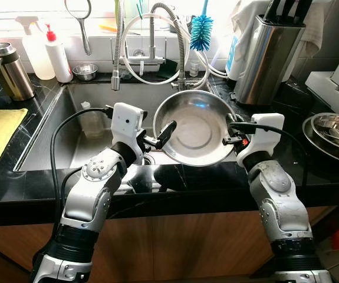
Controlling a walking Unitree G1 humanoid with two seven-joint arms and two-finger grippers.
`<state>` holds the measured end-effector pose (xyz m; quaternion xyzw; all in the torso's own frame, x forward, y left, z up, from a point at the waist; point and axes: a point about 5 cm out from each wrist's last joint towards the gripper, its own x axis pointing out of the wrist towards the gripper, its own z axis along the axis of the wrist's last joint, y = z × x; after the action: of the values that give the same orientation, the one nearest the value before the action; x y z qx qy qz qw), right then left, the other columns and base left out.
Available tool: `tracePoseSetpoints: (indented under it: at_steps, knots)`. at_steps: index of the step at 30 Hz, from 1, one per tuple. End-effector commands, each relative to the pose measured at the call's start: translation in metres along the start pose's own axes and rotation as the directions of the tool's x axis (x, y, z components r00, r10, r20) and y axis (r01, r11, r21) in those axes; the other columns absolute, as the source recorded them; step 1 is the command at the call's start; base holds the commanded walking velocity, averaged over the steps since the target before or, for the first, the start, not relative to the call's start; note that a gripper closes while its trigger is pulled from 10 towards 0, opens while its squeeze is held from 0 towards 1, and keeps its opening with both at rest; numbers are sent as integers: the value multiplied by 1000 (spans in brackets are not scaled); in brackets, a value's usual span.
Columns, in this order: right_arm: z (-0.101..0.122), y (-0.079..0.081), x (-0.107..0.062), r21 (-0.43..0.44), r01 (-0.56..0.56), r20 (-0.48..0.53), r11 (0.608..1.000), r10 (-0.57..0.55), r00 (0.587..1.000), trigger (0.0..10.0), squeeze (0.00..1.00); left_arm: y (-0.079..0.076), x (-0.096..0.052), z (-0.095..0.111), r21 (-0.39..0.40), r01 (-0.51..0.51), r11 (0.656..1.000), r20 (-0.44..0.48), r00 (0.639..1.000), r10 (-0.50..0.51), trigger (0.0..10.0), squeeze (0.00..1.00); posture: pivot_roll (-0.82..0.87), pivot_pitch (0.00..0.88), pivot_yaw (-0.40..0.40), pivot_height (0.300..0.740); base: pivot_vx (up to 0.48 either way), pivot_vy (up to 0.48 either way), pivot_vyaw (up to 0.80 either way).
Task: Kitchen organization
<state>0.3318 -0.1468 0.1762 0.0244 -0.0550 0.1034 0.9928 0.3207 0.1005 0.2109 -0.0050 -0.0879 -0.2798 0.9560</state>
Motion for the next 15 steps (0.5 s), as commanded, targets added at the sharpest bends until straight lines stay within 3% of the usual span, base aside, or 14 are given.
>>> tracePoseSetpoints:
  at_steps: [1, 7, 8, 9, 10, 11, 15]
  knots:
    - [9, 5, 5, -5, -23, 41, 1000, 23, 999, 10000, 0, -2, -1, 1, 29, 18, 999, -14, 1000, -18, 10000, 0, 6, 23, -33, 740, 0, 0, 0]
    - [9, 8, 4, -11, -38, 38, 999, 38, 999, 10000, 0, -1, 0, 0, 42, 5, 999, -21, 1000, -4, 10000, 0, 6, 23, -33, 740, 0, 0, 0]
    - [8, 8, 4, -11, -39, 37, 999, 39, 999, 10000, 0, 1, 0, 0, 39, -7, 999, -19, 1000, 8, 5137, 0, 6, 23, -33, 740, 0, 0, 0]
    - [8, 8, 4, -11, -39, 37, 999, 39, 999, 10000, 0, 1, 0, 0, 38, -12, 999, -19, 1000, 12, 5137, 0, 6, 23, -33, 740, 0, 0, 0]
    - [8, 8, 4, -13, -39, 36, 999, 39, 999, 10000, 0, 3, 0, 0, 39, -22, 999, -19, 1000, 23, 1059, 0, 6, 23, -33, 740, 0, 0, 0]
    - [8, 8, 4, -14, -38, 35, 999, 39, 999, 10000, 0, 4, 0, 0, 39, -29, 999, -19, 999, 29, 0, 0, 6, 23, -33, 740, 0, 0, 0]
    - [8, 7, 4, -15, -37, 36, 999, 38, 999, 10000, 0, 4, 0, -1, 41, -28, 999, -21, 999, 29, 0, 0, 4, 28, -34, 740, 0, 0, 0]
